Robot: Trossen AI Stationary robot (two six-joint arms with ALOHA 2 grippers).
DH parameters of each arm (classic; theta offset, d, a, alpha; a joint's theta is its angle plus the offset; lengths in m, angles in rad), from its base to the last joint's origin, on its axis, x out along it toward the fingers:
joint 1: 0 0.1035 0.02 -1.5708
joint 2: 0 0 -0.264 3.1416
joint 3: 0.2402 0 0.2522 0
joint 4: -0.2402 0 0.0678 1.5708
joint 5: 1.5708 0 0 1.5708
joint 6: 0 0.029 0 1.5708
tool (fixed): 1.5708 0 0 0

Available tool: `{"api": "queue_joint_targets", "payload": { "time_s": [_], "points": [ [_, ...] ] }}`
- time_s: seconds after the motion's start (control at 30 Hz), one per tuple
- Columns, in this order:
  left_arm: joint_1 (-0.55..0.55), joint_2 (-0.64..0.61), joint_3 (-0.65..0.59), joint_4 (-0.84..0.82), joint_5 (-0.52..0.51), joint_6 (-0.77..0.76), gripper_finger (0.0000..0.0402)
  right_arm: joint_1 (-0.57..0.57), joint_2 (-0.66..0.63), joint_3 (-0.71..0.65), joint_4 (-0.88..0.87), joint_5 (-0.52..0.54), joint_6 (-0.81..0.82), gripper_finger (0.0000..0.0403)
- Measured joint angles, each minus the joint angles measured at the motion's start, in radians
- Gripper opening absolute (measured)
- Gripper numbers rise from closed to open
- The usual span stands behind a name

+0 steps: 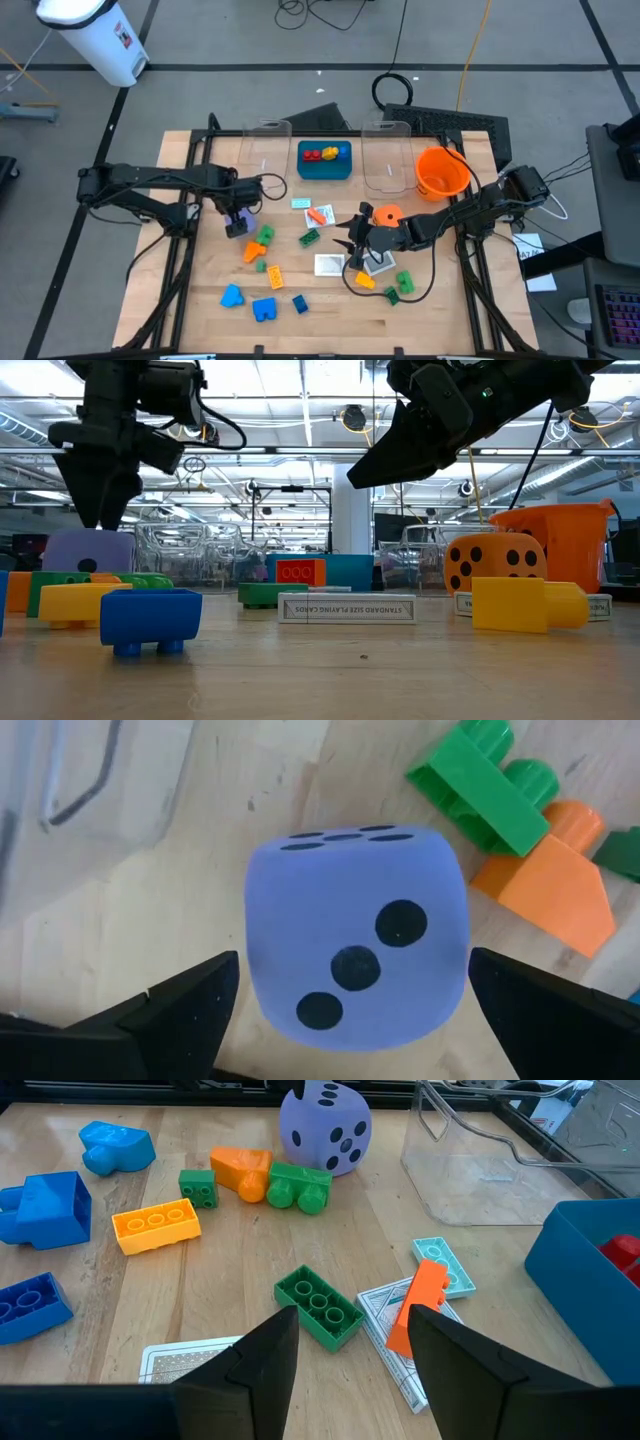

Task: Pick & Place Toys
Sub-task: Put the purple dice into the left transparent bin

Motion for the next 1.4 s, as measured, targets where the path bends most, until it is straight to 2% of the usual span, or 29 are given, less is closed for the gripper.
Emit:
{"api": "queue_joint_targets", "payload": {
  "time_s": [0.27, 0.43, 0.67, 1.1, 1.3, 1.4],
  "points": [
    [0.032, 0.004, -0.061, 0.067, 0.077, 0.025, 0.0400, 0.000, 0.000, 0.000, -0.007, 0.000, 0.000, 0.0185],
    [0.060, 0.005, -0.066, 0.067, 0.089, 0.028, 0.0400, 0.000, 0.000, 0.000, -0.007, 0.000, 0.000, 0.0185],
    [0.073, 0.007, -0.069, 0.094, 0.085, 0.084, 0.0400, 0.000, 0.000, 0.000, -0.008, 0.000, 0.000, 0.0185],
    [0.073, 0.007, -0.069, 0.116, 0.083, -0.006, 0.0400, 0.000, 0.000, 0.000, -0.009, 0.000, 0.000, 0.0185],
    [0.063, 0.007, -0.069, 0.118, 0.061, 0.007, 0.0398, 0.000, 0.000, 0.000, -0.011, 0.000, 0.000, 0.0185],
    [0.063, 0.007, -0.068, 0.118, 0.056, 0.022, 0.0384, 0.000, 0.000, 0.000, -0.011, 0.000, 0.000, 0.0185]
  ]
}}
